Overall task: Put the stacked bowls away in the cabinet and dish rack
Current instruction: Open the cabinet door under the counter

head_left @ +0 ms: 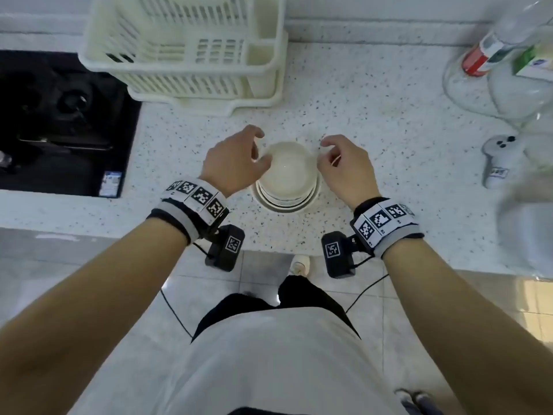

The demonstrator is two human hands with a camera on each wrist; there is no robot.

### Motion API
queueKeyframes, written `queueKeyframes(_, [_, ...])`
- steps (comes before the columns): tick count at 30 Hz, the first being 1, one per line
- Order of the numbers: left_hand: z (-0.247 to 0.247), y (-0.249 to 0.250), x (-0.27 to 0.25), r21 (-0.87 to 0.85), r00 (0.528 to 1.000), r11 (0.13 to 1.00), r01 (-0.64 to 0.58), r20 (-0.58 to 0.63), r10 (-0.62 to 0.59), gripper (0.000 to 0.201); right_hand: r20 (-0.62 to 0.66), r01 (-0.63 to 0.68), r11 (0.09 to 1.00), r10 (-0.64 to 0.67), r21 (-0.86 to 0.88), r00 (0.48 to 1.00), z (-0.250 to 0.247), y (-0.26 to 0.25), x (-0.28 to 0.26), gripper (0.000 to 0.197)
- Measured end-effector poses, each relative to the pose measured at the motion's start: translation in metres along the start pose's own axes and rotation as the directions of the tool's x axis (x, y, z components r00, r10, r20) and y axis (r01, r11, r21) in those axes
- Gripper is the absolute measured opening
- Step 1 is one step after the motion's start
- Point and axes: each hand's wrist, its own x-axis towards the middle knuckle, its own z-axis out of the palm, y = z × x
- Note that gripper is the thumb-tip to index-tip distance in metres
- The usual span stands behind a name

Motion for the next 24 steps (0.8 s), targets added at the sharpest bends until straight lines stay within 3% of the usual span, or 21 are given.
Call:
queueKeyframes(5, [0.008,-0.002,0.012,0.143,0.993,0.985,0.100,0.055,-0.108,0.032,0.101,-0.042,0.974,0.066,-0.224,0.993,0.005,0.003,0.007,0.029])
queueKeyframes(12, [0.012,-0.002,0.015,0.030,0.991,0.998,0.060,0.115,-0.063,0.027,0.111,-0.021,0.974,0.047,-0.228,0.993,0.013,-0.003,0.002,0.033])
queueKeyframes(17, [-0.006,-0.017,0.009,-0.266,0.979,0.951,0.158,0.170,-0.115,0.029,0.061,-0.097,0.993,0.093,0.069,0.994,0.016,-0.027,-0.014,0.042])
queueKeyframes(21, [-0.036,-0.043,-0.010,-0.550,0.950,0.780,0.297,0.257,-0.180,0.014,0.068,-0.154,0.930,0.139,0.334,0.988,0.034,-0.070,-0.035,0.051])
queueKeyframes(24, [-0.053,-0.076,-0.032,-0.633,0.923,0.682,0.367,0.337,-0.184,0.011,0.172,-0.191,0.894,0.131,0.404,0.976,0.057,-0.107,-0.050,0.035])
